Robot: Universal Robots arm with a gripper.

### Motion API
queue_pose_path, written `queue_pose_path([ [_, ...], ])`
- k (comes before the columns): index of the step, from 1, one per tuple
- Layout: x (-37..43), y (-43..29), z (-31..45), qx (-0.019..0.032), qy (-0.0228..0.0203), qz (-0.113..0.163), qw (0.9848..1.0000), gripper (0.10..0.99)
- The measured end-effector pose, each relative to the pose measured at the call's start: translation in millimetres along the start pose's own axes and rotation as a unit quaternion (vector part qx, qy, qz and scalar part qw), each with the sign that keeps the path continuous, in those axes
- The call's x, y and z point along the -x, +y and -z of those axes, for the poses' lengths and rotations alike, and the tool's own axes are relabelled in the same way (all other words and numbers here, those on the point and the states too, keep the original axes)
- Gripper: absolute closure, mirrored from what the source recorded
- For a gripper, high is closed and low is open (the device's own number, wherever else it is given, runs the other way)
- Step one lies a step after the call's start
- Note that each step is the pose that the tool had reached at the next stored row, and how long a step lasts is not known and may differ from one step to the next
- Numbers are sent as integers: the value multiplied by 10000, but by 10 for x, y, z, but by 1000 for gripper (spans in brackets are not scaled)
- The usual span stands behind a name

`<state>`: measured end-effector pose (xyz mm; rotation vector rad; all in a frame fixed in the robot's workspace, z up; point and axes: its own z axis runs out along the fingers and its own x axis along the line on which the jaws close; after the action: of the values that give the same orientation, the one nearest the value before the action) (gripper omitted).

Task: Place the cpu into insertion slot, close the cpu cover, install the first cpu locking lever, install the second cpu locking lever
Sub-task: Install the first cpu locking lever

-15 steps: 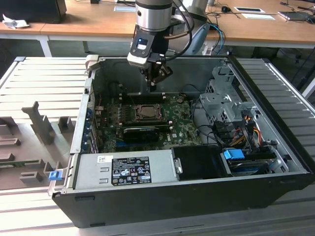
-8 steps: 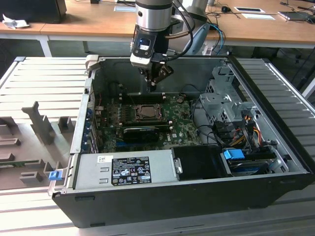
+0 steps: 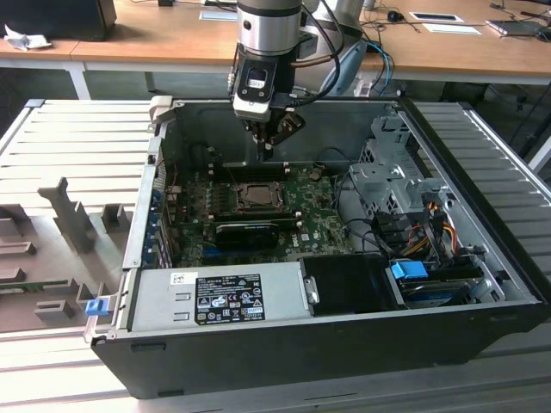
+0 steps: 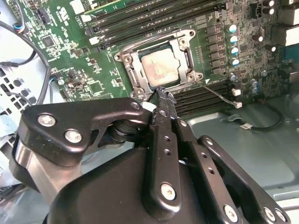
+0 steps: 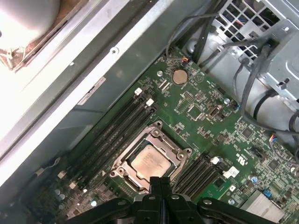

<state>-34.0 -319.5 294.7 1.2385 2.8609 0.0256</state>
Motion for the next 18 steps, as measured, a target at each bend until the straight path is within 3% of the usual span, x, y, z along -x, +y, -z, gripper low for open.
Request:
queue_pose_path([
  [12,0,0,0,7,10,433,9991,980],
  [18,0,0,0,11,18,731,9973,980],
])
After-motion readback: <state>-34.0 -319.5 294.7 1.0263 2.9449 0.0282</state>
